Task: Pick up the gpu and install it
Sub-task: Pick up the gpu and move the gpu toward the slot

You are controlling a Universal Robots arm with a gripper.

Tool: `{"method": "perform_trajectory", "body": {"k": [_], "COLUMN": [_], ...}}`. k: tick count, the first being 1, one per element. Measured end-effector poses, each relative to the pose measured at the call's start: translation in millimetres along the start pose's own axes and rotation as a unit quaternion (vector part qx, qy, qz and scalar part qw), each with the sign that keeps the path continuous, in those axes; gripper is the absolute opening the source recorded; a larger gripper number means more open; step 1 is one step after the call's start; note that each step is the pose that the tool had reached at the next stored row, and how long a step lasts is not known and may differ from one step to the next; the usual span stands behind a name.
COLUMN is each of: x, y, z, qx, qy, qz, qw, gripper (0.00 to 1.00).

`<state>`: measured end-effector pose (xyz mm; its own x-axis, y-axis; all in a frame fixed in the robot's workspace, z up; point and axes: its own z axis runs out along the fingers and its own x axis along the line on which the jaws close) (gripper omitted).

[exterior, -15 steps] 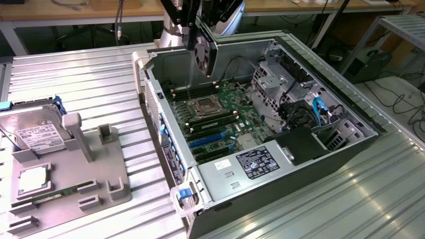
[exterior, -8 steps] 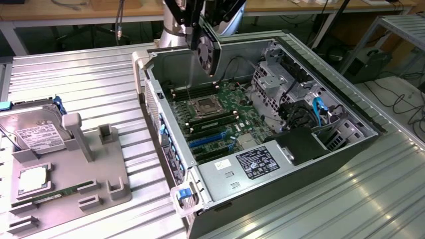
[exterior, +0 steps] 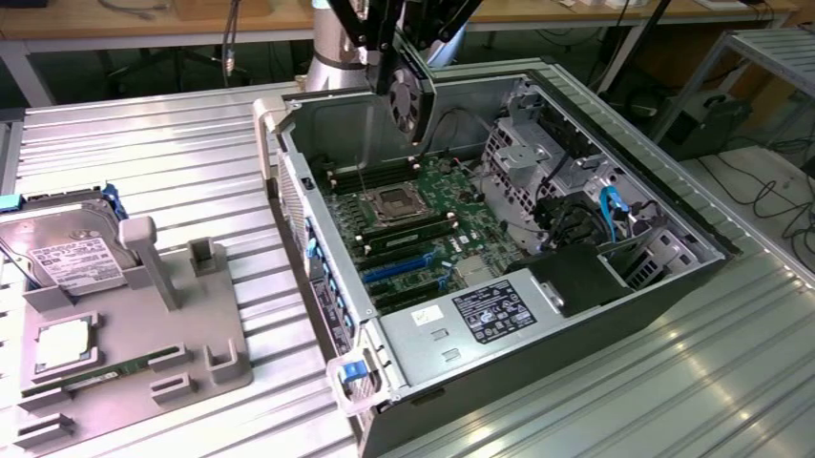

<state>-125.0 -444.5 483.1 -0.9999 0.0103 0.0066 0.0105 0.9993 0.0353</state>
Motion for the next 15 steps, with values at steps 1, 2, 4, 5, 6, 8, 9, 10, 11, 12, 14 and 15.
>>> {"method": "perform_trajectory", "body": {"k": [1,2,4,5,6,8,9,10,11,12,14,15], "x": [-1.4,-2.3,-6.1,-7.2,-9.4,-12.9,-14.6,-17.2,-20.3,-23.9,-31.4,-36.5], "y": [0.0,0.0,0.0,0.1,0.1,0.1,0.1,0.1,0.1,0.1,0.2,0.3], "z": [0.0,0.1,0.3,0.4,0.5,1.2,1.7,2.1,2.5,2.9,3.8,4.4], "qx": [0.0,-0.0001,0.0,0.0,0.0,0.0,0.0,-0.0001,0.0,0.0,0.0,0.0], "qy": [0.0,0.0,0.0,0.0,0.0,0.0,0.0,0.0,0.0,0.0,0.0,0.0], "qz": [0.0,0.0,-0.001,-0.001,-0.001,-0.001,-0.001,-0.001,-0.001,-0.001,-0.001,-0.001], "qw": [1.0,1.0,1.0,1.0,1.0,1.0,1.0,1.0,1.0,1.0,1.0,1.0], "gripper": [0.28,0.28,0.28,0.28,0.28,0.28,0.28,0.28,0.28,0.28,0.28,0.28]}}
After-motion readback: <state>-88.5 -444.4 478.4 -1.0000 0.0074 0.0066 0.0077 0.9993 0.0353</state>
